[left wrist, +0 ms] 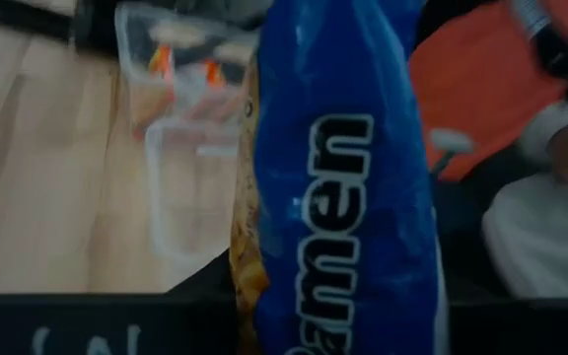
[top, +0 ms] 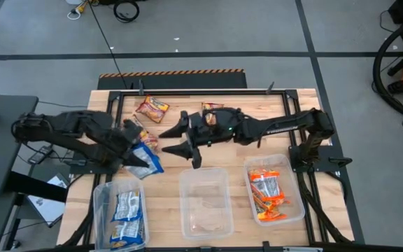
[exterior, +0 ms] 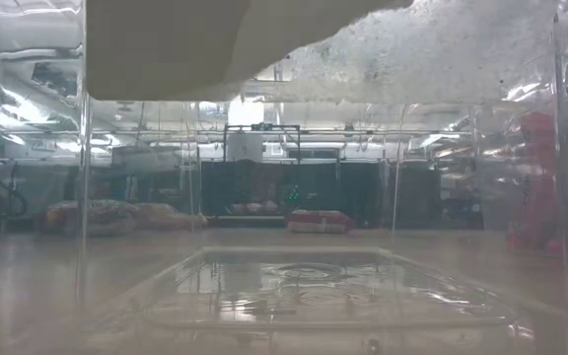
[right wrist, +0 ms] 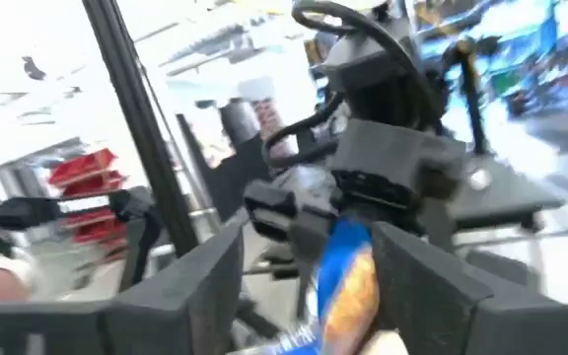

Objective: Sort Maruchan noodles
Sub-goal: Put the blue noodle pack into the left transparent bin

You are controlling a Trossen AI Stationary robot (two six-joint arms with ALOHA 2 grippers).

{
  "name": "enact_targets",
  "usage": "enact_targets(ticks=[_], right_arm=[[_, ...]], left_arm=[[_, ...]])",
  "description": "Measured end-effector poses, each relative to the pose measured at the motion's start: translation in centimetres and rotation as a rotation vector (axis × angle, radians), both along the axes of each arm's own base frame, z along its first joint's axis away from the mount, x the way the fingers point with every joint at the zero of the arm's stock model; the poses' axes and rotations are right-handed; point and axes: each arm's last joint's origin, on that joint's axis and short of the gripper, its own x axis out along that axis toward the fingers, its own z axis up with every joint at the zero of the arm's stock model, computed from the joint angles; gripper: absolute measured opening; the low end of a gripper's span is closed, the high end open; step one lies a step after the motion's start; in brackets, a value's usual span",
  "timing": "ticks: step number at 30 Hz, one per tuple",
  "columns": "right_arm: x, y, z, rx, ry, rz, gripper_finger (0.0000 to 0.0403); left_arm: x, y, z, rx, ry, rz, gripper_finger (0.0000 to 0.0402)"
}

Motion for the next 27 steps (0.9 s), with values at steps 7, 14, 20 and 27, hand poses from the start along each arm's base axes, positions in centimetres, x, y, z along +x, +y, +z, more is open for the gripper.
enact_targets(ticks=[7, 14, 20, 27], right_arm=[[-1.9, 0.8, 1.7, -0.040, 0.018, -0.002, 0.0251], [-4.0, 3.4, 2.2, -0.054, 0.132, 0.029, 0.0249], [-6.0, 5.4, 3.0, -0.058, 0.183, -0.006, 0.0248], [-8.3, 6.7, 4.2, -0.066, 0.200, -0.038, 0.0248]], left_arm=[[-2.2, -2.8, 1.6, -0.012, -0.132, 0.072, 0.0121], [-4.5, -7.9, 0.7, 0.071, -0.122, 0.121, 0.0121], [-6.2, -11.2, -2.2, 0.149, -0.137, 0.268, 0.0121], [-8.0, -13.9, -7.7, 0.115, -0.182, 0.369, 0.0122]])
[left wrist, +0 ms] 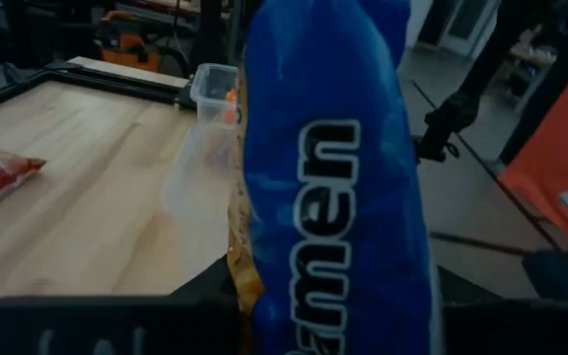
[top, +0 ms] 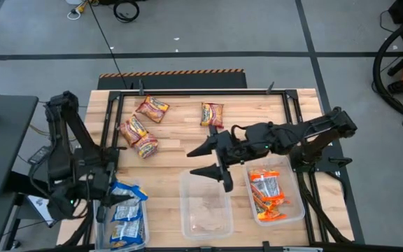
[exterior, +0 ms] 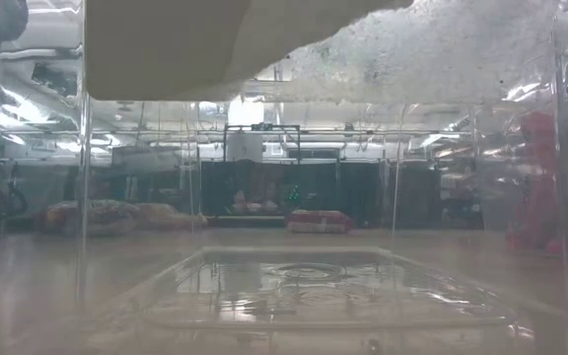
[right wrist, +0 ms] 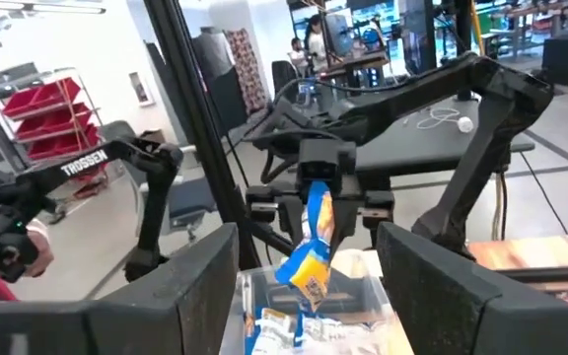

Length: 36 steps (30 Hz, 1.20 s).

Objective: Sort Maruchan noodles
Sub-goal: Put the blue noodle pack into the left transparent bin

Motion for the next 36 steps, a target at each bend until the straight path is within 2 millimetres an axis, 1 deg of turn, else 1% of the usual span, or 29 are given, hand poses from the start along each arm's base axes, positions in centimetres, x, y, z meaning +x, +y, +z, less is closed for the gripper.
enact_targets(ticks=[5, 9, 14, 17, 23, 27, 29, 32, 36], right_arm=[[-1.1, 0.8, 0.7, 0.035, -0.009, 0.007, 0.0248], [-1.6, 2.4, 0.5, 0.092, 0.019, 0.066, 0.0248], [-2.5, 5.9, -0.7, 0.144, 0.114, 0.164, 0.0246], [-3.4, 8.1, -1.1, 0.176, 0.138, 0.175, 0.0241], [-5.1, 12.1, -2.2, 0.182, 0.158, 0.106, 0.0230], [-6.1, 13.7, -2.4, 0.187, 0.135, 0.054, 0.0229], [-6.2, 14.0, -2.5, 0.187, 0.131, 0.039, 0.0229], [-6.2, 14.3, -2.7, 0.187, 0.131, 0.034, 0.0229], [-6.1, 14.4, -2.8, 0.181, 0.127, 0.038, 0.0229]], left_arm=[[-0.8, -0.9, -2.1, -0.011, 0.003, 0.002, 0.0122], [-1.0, -1.0, -3.4, -0.052, 0.046, 0.013, 0.0122], [-1.0, -1.2, -4.9, -0.046, 0.167, -0.009, 0.0122], [-1.1, -1.3, -5.5, -0.029, 0.201, -0.005, 0.0122], [-1.0, -1.4, -7.4, 0.089, 0.247, 0.055, 0.0124], [-0.8, -1.4, -8.6, 0.124, 0.328, 0.087, 0.0148], [-0.8, -1.4, -8.8, 0.141, 0.376, 0.080, 0.0164], [-0.9, -1.0, -8.5, 0.155, 0.427, 0.076, 0.0191], [-1.1, -0.8, -6.7, 0.175, 0.571, 0.038, 0.0224]])
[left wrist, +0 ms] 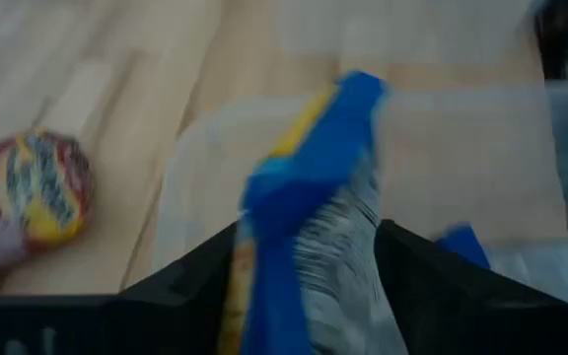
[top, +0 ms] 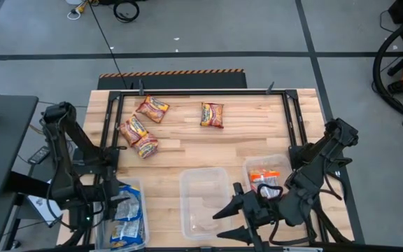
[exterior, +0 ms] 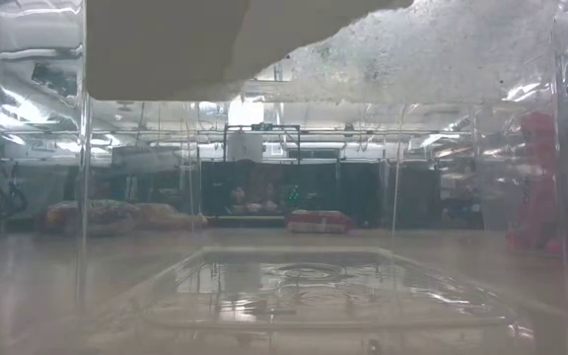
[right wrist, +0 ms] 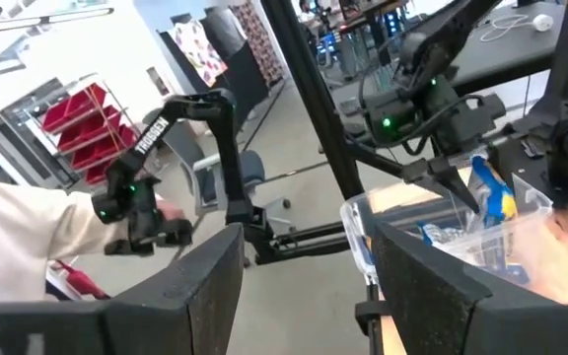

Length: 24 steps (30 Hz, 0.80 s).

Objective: Sort Maruchan noodles
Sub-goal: Put the blue noodle pack into the left transparent bin, then adjust the blue noodle pack into the middle transparent bin

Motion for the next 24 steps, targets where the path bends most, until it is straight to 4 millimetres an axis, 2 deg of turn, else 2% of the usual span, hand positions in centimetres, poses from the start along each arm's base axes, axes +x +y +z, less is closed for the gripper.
enact_targets(ticks=[4, 8, 10, 13, 16, 18, 21, 24], right_arm=[[0.2, -0.2, -0.2, -0.019, 0.010, -0.004, 0.0229], [0.2, -0.2, -0.4, -0.039, 0.024, -0.005, 0.0229], [0.2, -0.2, -0.5, -0.053, 0.033, -0.003, 0.0229], [0.1, -0.2, -0.8, -0.072, 0.052, -0.003, 0.0229], [0.2, -0.2, -0.9, -0.077, 0.058, -0.003, 0.0229], [0.2, -0.1, -1.1, -0.069, 0.067, -0.005, 0.0229], [0.4, 0.1, -1.4, -0.065, 0.074, -0.003, 0.0229], [0.6, 0.2, -1.7, -0.075, 0.081, -0.002, 0.0229]], left_arm=[[0.2, -0.5, 2.3, -0.056, 0.139, -0.034, 0.0233], [0.9, -1.6, 4.6, -0.207, 0.270, -0.052, 0.0224], [1.2, -2.4, 5.3, -0.249, 0.323, -0.066, 0.0218], [1.4, -3.1, 5.9, -0.217, 0.392, -0.102, 0.0206], [1.5, -3.3, 6.7, -0.215, 0.435, -0.044, 0.0194], [1.9, -3.8, 7.4, -0.299, 0.422, -0.003, 0.0185], [2.9, -6.3, 7.5, -0.482, 0.362, -0.048, 0.0176], [3.8, -9.0, 6.3, -0.562, 0.347, -0.116, 0.0168]])
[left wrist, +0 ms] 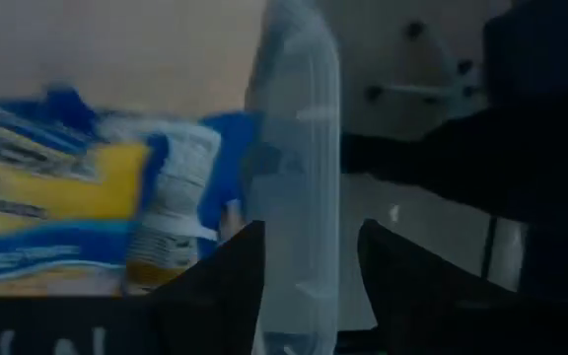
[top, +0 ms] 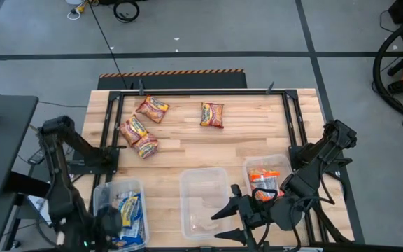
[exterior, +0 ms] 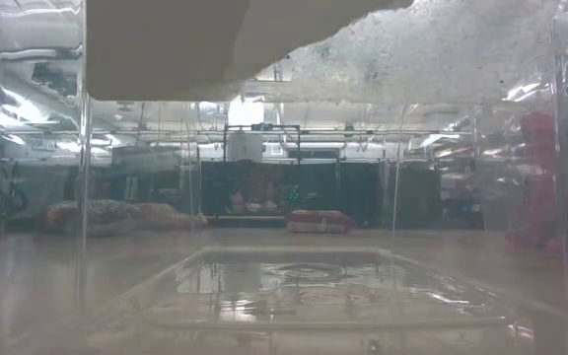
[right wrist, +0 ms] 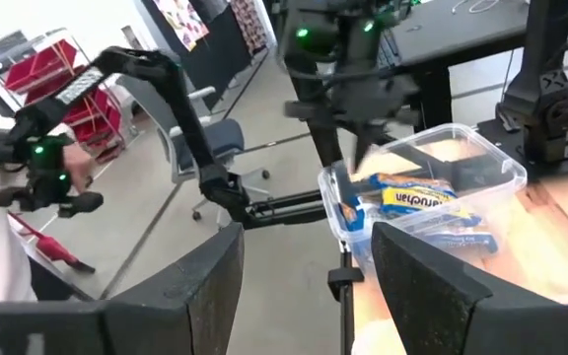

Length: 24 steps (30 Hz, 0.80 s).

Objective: Sort Maruchan noodles
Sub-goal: Adjust the blue noodle pack into the middle transparent bin

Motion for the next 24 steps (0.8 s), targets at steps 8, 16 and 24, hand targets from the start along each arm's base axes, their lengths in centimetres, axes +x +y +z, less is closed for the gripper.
enact_targets(ticks=[8, 16, 24], right_arm=[[0.1, -0.1, -0.5, -0.031, 0.008, -0.001, 0.0229], [0.3, -0.3, -0.5, 0.034, 0.025, -0.022, 0.0229], [-0.3, 0.3, -0.6, 0.052, 0.035, -0.008, 0.0229]], left_arm=[[1.0, 0.4, -4.9, 0.362, 0.192, 0.078, 0.0139], [1.9, 3.0, -4.8, 0.533, 0.262, 0.154, 0.0132], [2.9, 1.0, -5.4, 0.361, 0.216, 0.175, 0.0132]])
